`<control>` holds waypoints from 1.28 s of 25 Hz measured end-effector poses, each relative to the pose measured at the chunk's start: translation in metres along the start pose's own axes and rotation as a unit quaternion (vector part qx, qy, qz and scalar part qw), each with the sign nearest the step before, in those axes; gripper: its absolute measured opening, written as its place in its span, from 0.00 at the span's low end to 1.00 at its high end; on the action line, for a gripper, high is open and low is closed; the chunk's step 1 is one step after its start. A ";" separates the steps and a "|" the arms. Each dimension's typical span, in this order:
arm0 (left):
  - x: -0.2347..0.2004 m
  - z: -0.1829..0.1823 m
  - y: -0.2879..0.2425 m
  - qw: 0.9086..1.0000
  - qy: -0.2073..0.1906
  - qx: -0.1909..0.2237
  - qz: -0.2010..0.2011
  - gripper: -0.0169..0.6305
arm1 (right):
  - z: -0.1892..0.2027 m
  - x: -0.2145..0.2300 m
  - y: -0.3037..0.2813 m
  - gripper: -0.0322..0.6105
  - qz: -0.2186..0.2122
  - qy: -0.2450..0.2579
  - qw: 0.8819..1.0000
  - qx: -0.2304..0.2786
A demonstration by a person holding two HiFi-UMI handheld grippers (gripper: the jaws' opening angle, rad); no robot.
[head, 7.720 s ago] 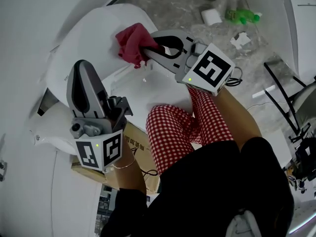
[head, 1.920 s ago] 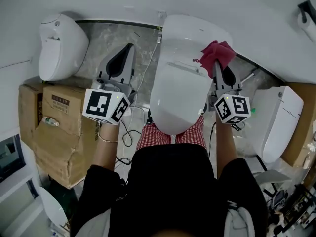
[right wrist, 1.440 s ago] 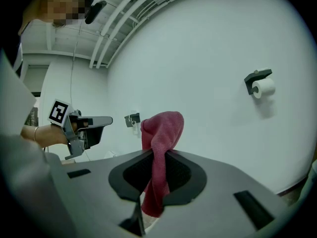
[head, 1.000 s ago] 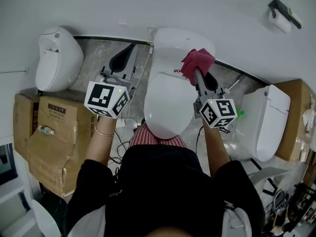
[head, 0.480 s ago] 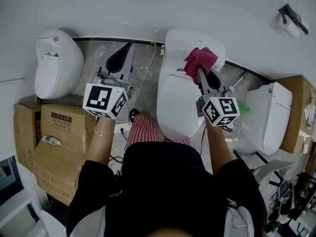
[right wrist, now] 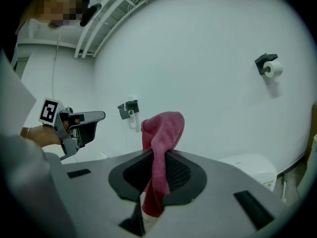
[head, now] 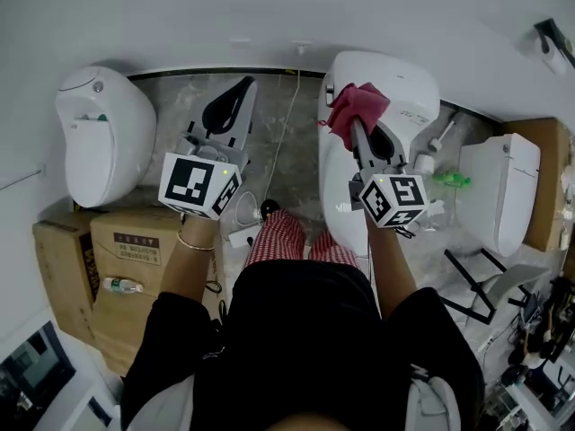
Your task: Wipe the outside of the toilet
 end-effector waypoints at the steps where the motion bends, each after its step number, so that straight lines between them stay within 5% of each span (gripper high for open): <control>1: -0.005 0.001 0.001 1.000 0.001 0.001 0.002 0.04 | 0.002 -0.004 -0.003 0.14 0.000 -0.004 1.000 -0.003; 10: -0.015 0.010 -0.034 1.000 0.008 -0.018 0.025 0.04 | 0.009 0.002 -0.026 0.14 0.015 -0.030 0.999 -0.005; 22: -0.029 0.000 -0.107 1.000 0.017 -0.012 0.002 0.04 | 0.020 0.054 -0.089 0.14 0.005 -0.063 0.998 0.005; 32: -0.060 0.033 -0.159 0.996 0.027 -0.053 0.061 0.04 | 0.053 0.048 -0.115 0.14 0.060 -0.126 0.990 -0.002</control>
Point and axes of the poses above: the fingertips, and each gripper's own axes: y backward along the fingers, x to its right, z out of its underside, the point moved 9 cm from there along y, backward along the fingers, and after that the axes turned 15 degrees about y, right-handed, at the moved point
